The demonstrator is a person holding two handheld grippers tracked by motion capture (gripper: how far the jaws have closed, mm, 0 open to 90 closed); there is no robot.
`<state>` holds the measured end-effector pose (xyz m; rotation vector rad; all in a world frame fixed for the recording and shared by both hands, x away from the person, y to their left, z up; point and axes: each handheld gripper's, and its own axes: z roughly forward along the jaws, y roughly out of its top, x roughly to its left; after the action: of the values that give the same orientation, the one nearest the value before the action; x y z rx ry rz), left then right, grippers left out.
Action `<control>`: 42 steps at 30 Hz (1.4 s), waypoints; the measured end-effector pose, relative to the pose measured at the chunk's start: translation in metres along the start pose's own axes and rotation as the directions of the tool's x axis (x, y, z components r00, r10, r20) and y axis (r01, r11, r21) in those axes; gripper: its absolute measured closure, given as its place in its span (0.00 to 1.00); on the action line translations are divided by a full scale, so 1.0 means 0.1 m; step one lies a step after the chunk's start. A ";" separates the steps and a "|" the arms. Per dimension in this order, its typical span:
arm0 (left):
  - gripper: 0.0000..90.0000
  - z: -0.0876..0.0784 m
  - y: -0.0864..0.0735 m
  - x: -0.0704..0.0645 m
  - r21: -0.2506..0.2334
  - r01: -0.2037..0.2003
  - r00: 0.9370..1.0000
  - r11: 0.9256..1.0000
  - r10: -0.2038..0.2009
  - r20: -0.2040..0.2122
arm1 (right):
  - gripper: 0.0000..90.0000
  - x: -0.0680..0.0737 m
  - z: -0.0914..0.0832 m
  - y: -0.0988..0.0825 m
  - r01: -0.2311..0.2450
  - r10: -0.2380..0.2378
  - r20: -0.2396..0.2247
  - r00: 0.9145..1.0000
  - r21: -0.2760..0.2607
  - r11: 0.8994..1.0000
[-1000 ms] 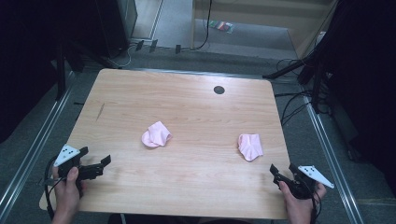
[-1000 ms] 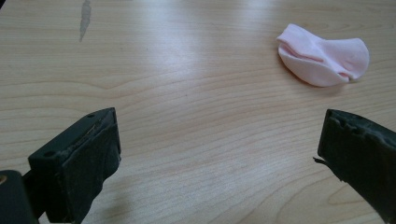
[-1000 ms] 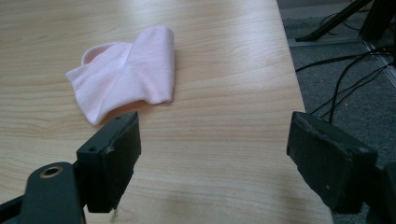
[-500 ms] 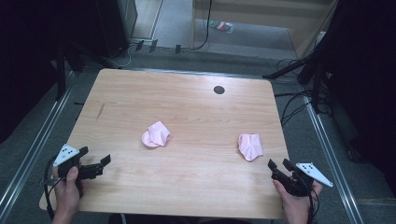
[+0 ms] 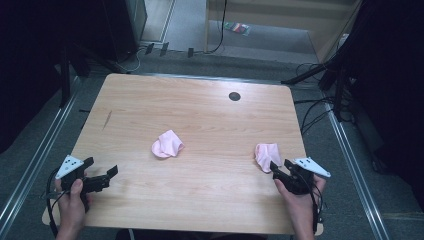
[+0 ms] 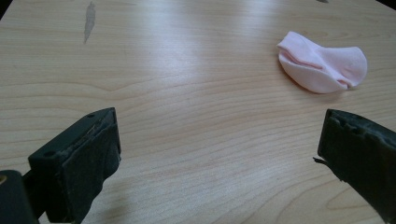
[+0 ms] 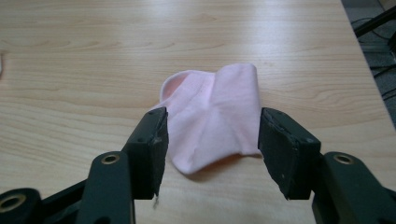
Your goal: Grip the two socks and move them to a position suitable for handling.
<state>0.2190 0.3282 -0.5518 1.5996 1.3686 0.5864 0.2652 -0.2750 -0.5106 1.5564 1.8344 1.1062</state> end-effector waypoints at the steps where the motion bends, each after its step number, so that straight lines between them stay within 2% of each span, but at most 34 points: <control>1: 0.00 0.00 0.00 0.00 0.003 -0.002 1.000 1.000 0.002 -0.001 | 0.44 0.00 0.05 0.02 -0.006 0.006 0.009 1.000 0.008 1.000; 5: 0.00 0.00 0.00 0.00 0.004 0.003 1.000 1.000 -0.003 -0.001 | 0.42 0.00 0.20 0.09 -0.015 0.014 0.031 0.999 0.029 0.999; 11: 0.00 0.01 0.00 -0.01 0.009 -0.005 1.000 1.000 0.005 -0.006 | 0.41 0.01 0.39 0.14 -0.031 0.030 0.017 0.999 0.069 0.997; 19: 0.00 0.01 0.00 -0.01 0.009 -0.005 1.000 1.000 0.005 -0.004 | 0.31 0.06 0.61 0.16 0.001 -0.007 0.054 0.999 0.120 0.993; 20: 0.00 0.01 0.00 -0.01 0.011 -0.006 1.000 1.000 0.006 -0.004 | 0.33 0.05 0.68 0.14 -0.004 -0.004 0.052 0.999 0.149 0.989; 22: 0.00 0.01 0.00 -0.01 0.011 -0.006 1.000 1.000 0.006 -0.003 | 0.36 0.04 0.72 0.11 0.012 -0.022 0.057 0.998 0.164 0.986; 23: 0.00 0.01 0.00 -0.01 0.011 -0.006 1.000 1.000 0.006 -0.003 | 0.36 0.04 0.72 0.11 0.012 -0.022 0.057 0.998 0.164 0.986; 24: 0.00 0.01 0.01 0.00 0.014 -0.005 1.000 1.000 0.005 -0.002 | 0.41 0.07 0.71 0.07 0.046 -0.057 0.078 0.995 0.146 0.988; 25: 0.00 0.01 0.01 0.00 0.015 -0.002 1.000 1.000 0.002 -0.001 | 0.41 0.07 0.71 0.07 0.046 -0.057 0.078 0.995 0.146 0.988; 26: 0.00 0.02 0.01 0.00 0.015 -0.001 1.000 1.000 0.001 -0.001 | 0.51 0.07 0.70 0.06 0.051 -0.062 0.074 0.995 0.141 0.989; 27: 0.00 0.02 0.01 0.00 0.016 -0.002 1.000 1.000 0.002 -0.003 | 0.51 0.07 0.70 0.06 0.051 -0.062 0.074 0.995 0.141 0.989; 28: 0.00 0.01 0.01 0.00 0.020 -0.008 1.000 1.000 0.008 -0.003 | 0.66 0.06 0.68 0.05 0.055 -0.063 0.060 0.996 0.135 0.989; 29: 0.00 0.01 0.01 0.00 0.020 -0.008 1.000 1.000 0.008 -0.003 | 0.66 0.06 0.68 0.05 0.055 -0.063 0.060 0.996 0.135 0.989; 30: 0.00 0.01 0.01 -0.01 0.017 -0.010 1.000 1.000 0.010 -0.003 | 0.78 0.04 0.66 0.02 0.053 -0.057 0.039 0.998 0.113 0.992; 31: 0.00 0.01 0.01 -0.01 0.017 -0.010 1.000 1.000 0.010 -0.003 | 0.78 0.04 0.66 0.02 0.053 -0.057 0.039 0.998 0.113 0.992; 32: 0.00 0.01 0.01 -0.01 0.018 -0.007 1.000 1.000 0.007 -0.003 | 0.87 0.03 0.66 0.00 0.030 -0.033 0.031 0.999 0.095 0.995; 34: 0.00 0.01 0.01 0.00 0.017 -0.005 1.000 1.000 0.005 -0.004 | 0.90 0.02 0.66 0.00 0.007 -0.009 0.026 1.000 0.087 0.996; 37: 0.00 0.01 0.01 0.00 0.014 -0.001 1.000 1.000 0.001 -0.004 | 0.91 0.02 0.66 0.01 0.011 -0.013 0.028 1.000 0.091 0.996; 40: 0.00 0.01 0.01 0.00 0.012 0.002 1.000 1.000 -0.002 0.001 | 0.92 0.05 0.62 0.04 0.000 0.000 0.003 1.000 0.092 0.996; 42: 0.00 0.02 0.01 0.01 0.014 0.007 1.000 1.000 -0.007 0.001 | 0.92 0.11 0.53 0.09 -0.012 0.014 -0.023 1.000 0.069 0.998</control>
<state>0.2208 0.3283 -0.5521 1.6056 1.3797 0.5733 0.3098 -0.2502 -0.5306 1.6028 1.8987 1.0822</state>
